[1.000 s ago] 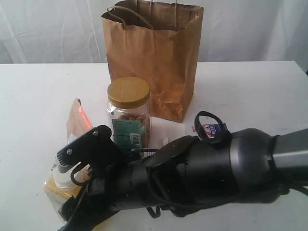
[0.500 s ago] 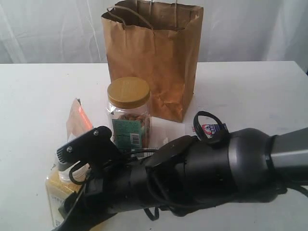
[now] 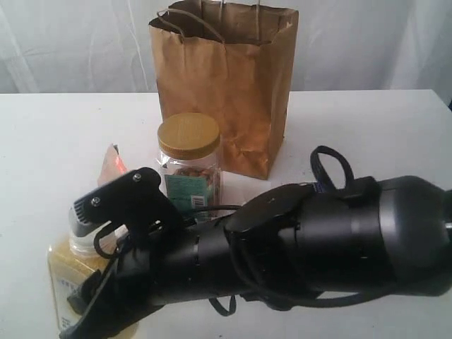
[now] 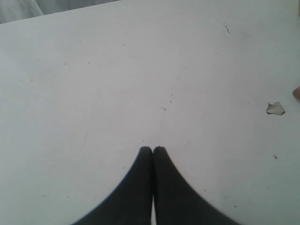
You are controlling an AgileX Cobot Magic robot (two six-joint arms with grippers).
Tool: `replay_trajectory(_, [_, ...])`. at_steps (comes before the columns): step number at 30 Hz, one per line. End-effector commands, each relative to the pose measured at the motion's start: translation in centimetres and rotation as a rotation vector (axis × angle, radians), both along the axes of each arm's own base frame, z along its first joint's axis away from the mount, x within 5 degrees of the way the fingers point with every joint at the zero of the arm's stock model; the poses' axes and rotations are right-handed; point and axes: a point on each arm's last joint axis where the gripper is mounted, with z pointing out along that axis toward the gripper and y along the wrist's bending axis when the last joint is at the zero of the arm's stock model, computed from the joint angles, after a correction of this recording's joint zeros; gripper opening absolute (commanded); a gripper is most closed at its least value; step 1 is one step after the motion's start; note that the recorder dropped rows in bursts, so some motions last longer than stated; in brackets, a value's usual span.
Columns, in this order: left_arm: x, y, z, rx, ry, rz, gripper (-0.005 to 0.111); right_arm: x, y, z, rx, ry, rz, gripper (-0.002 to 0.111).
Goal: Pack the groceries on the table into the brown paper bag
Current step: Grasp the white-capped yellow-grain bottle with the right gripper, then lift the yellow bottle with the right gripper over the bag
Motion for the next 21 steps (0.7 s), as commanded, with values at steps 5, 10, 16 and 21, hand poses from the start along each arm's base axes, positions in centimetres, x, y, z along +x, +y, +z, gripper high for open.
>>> replay_trajectory(5, [0.0, 0.0, -0.1, 0.003, -0.002, 0.000, 0.000, -2.3, -0.8, 5.9, 0.217, -0.008, 0.144, 0.001])
replay_trajectory(10, [0.0, 0.0, -0.1, 0.003, -0.002, 0.000, 0.000, -1.9, -1.2, 6.3, 0.205, -0.042, 0.095, 0.000])
replay_trajectory(16, [0.0, 0.0, -0.1, 0.003, -0.002, 0.000, 0.000, -1.4, -1.0, 7.6, 0.199, -0.199, 0.138, 0.000])
replay_trajectory(21, [0.0, 0.0, -0.1, 0.003, -0.002, 0.000, 0.000, 0.8, -0.1, 10.8, 0.165, -0.462, 0.079, 0.000])
